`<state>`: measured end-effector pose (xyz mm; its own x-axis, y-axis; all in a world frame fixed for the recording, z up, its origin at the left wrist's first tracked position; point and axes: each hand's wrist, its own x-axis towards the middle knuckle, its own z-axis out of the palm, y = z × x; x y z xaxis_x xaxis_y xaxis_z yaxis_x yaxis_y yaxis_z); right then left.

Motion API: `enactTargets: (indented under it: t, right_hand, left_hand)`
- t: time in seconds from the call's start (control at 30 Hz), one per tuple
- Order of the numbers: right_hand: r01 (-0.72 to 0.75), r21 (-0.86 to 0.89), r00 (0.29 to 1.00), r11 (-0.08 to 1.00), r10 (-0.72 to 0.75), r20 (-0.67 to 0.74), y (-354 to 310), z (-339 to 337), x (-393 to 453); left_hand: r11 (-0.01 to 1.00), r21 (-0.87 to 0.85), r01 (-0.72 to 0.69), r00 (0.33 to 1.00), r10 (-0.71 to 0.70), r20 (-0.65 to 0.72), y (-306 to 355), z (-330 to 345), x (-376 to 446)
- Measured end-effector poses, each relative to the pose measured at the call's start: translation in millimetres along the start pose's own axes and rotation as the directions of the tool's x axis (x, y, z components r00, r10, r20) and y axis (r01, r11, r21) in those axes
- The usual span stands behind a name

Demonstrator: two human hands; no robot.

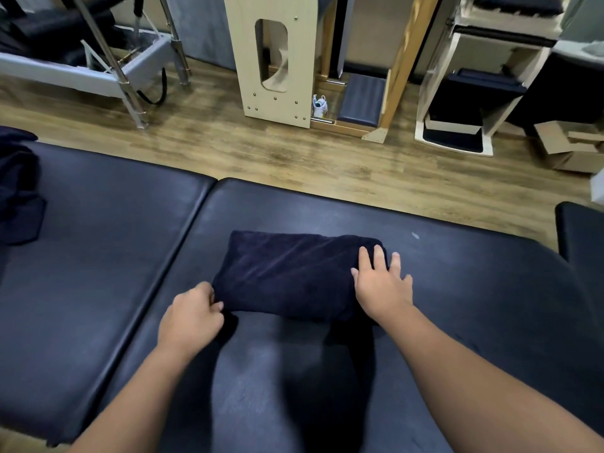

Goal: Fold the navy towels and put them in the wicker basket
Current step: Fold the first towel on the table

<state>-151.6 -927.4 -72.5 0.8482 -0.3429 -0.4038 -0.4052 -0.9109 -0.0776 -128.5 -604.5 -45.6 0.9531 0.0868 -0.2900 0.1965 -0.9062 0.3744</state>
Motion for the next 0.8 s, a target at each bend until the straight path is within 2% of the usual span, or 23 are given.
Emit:
enactTargets:
  t: [0.1, 0.17, 0.27, 0.37, 0.53, 0.6, 0.67, 0.73, 0.8]
  right_hand:
    - [0.026, -0.016, 0.999, 1.0, -0.026, -0.038, 0, 0, 0]
    - [0.042, -0.033, 0.997, 0.999, -0.044, -0.061, 0, 2, 0]
    - [0.061, -0.075, 0.993, 0.995, -0.068, -0.093, 2, 3, 1]
    - [0.054, -0.069, 0.992, 0.996, -0.062, -0.108, 9, 4, 3]
    - [0.021, -0.113, 0.996, 0.993, -0.03, -0.083, 4, -1, 10]
    - [0.048, -0.117, 0.974, 0.992, -0.072, -0.215, -1, -1, 6]
    - [0.093, -0.164, 0.911, 0.982, -0.15, -0.385, -1, 3, 0]
    - [0.113, -0.195, 0.862, 0.974, -0.193, -0.468, -1, 5, -6]
    - [0.146, -0.182, 0.853, 0.972, -0.217, -0.474, -3, 3, -13]
  left_hand:
    - [0.966, -0.249, -0.072, 0.995, 0.054, -0.078, 21, -9, 15]
    - [0.947, -0.319, -0.035, 0.997, 0.012, -0.073, 40, -10, 29]
    - [0.972, -0.228, 0.049, 0.999, -0.046, 0.016, 55, -4, 56]
    - [0.962, -0.262, 0.075, 0.991, -0.101, -0.089, 49, -6, 82]
    - [0.978, -0.197, -0.064, 0.983, 0.028, -0.182, 44, -5, 85]
    - [0.974, -0.193, -0.119, 0.966, 0.069, -0.248, 38, -7, 69]
    - [0.968, -0.194, -0.159, 0.952, 0.098, -0.29, 24, -8, 47]
    - [0.979, -0.144, -0.146, 0.961, 0.106, -0.254, 9, -2, 21]
    - [0.992, -0.065, -0.107, 0.985, 0.097, -0.142, 0, 11, -3]
